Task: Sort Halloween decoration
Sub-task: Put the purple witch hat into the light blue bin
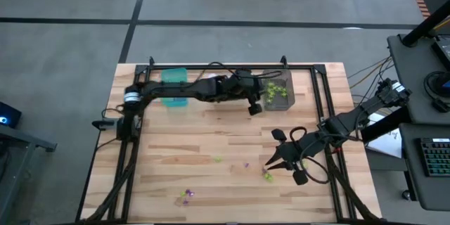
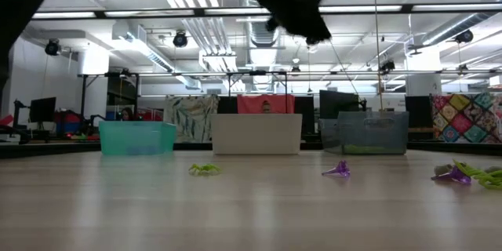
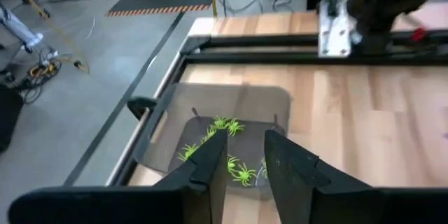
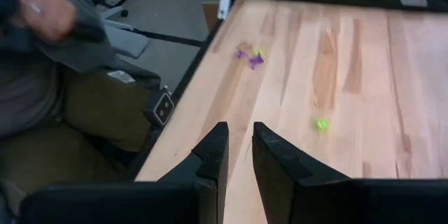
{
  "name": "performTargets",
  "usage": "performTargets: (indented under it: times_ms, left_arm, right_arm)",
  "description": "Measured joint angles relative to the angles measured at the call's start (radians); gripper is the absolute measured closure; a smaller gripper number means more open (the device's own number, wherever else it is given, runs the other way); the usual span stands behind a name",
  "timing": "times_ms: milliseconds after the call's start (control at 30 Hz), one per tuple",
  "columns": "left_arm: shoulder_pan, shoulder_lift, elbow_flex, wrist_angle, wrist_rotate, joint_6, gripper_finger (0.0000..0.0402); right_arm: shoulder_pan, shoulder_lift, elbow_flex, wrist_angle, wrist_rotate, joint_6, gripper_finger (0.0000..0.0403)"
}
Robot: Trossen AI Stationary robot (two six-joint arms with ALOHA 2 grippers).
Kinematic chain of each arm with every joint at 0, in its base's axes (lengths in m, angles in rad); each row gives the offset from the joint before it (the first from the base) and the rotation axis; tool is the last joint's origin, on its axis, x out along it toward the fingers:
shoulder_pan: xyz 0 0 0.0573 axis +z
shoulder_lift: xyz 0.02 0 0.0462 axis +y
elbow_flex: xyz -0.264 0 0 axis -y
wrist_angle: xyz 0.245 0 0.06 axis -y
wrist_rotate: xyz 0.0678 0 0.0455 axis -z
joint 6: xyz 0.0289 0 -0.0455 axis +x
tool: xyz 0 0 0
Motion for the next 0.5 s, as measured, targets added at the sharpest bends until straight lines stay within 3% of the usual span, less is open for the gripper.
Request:
performTargets:
  times_ms: [267,500]
  left_arm:
    - [-0.049,-0.294,-0.187,-0.012,-0.001,-0.020,0.0346]
    - [-0.153,-0.524,-0.469,0.124,-0.004,-0.090,0.0358]
  right_arm:
    - [-0.002,0.002,-0.060,-0.003,0.106,0.224,0.0349]
    - [-0.036,0.051,-0.074,-0.030,0.212,0.467,0.0349]
